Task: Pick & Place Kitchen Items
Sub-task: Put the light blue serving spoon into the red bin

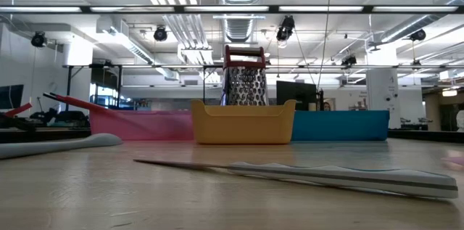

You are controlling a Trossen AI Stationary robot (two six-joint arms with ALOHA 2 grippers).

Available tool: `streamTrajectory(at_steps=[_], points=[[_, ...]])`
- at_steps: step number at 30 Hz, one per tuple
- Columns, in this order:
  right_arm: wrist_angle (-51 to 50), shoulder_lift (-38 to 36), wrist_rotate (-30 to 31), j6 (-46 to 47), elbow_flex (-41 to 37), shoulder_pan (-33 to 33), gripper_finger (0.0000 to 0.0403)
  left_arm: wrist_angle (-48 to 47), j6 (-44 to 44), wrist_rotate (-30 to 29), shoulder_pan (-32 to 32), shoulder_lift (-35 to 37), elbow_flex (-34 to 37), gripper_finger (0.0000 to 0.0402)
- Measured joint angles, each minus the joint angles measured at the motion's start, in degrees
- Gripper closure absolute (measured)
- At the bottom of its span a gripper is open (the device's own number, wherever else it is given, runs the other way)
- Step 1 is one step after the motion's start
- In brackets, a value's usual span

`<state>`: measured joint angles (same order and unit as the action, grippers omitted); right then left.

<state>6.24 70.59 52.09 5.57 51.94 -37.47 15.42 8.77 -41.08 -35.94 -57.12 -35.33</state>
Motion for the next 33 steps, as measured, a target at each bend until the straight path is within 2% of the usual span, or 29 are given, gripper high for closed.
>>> streamTrajectory(at_steps=[17, 33], points=[[0.0, 0.0, 0.0, 0.0, 0.0, 0.0, 0.0206, -0.1, 0.4, -0.1, 0.0, 0.0, 0.0, 0.0314], [0.0, 0.0, 0.0, 0.3, 0.0, 0.0, 0.0190, 0.0, 0.3, -0.1, 0.0, 0.0, 0.0, 0.0314]])
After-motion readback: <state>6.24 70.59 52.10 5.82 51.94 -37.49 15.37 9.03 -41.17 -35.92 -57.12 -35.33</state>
